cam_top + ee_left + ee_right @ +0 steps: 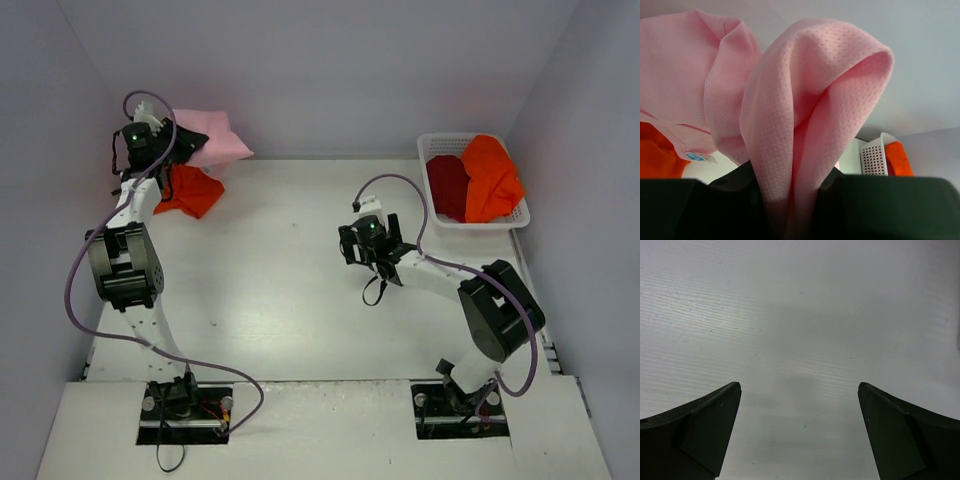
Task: Fold and stack the t-shirts
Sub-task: Neatly place the folded tshirt to the corner
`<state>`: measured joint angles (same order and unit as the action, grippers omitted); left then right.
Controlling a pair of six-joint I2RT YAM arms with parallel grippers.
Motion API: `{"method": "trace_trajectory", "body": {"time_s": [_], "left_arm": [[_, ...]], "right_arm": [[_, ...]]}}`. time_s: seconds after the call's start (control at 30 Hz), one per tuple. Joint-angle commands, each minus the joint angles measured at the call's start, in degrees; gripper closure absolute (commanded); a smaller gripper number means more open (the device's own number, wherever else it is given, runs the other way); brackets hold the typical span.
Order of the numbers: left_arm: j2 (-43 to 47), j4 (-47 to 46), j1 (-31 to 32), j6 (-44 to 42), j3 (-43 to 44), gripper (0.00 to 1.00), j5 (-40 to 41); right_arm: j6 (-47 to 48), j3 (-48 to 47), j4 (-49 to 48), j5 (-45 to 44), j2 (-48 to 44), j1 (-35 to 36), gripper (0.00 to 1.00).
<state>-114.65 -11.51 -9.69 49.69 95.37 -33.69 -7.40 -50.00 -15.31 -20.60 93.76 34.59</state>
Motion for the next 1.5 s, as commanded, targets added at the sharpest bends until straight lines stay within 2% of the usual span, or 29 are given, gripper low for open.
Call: {"method": "trace_trajectory", "body": {"time_s": [0.0, 0.2, 0.47, 0.6, 0.73, 0.9, 1.07, 1.47], "left_arm": [[1.02, -3.08, -1.38, 0.49, 7.19, 1.00, -2.60], [-2.15, -0.80, -3.66, 0.58, 13.60, 1.00, -5.06], [-4.70, -1.76, -7.26, 0.67, 16.34, 1.00, -8.84], [-6.20, -3.07, -8.93, 1.10, 14.50, 1.00, -9.98], [-7.95, -10.72, -10.69, 8.04, 8.88, 1.00, -12.62], [-8.74, -12.14, -10.09, 7.97, 6.93, 1.00, -12.36], [-12.79, -9.94, -9.29, 8.58, 14.21, 1.00, -13.24], [-16.83, -6.60, -8.76, 9.99, 25.30, 1.00, -15.79]], "right_arm": [[-0.86, -0.01, -2.88, -2.16, -2.18, 0.30, 0.00], [-1.04, 0.78, -2.97, -2.43, -1.91, 0.39, 0.00], [-0.69, 0.60, -2.97, -2.25, -2.88, 0.30, 0.00], [-0.86, 0.69, -2.79, -1.90, -3.49, 0.39, 0.00], [-0.78, 0.52, -2.97, -1.90, -3.49, 0.39, 0.00], [0.28, 0.25, -3.41, -1.55, -3.49, 0.30, 0.00], [1.24, 1.57, -3.76, -2.07, -4.19, 0.30, 0.00], [-0.69, -0.10, -4.64, -0.06, -1.12, 0.30, 0.00]]}}
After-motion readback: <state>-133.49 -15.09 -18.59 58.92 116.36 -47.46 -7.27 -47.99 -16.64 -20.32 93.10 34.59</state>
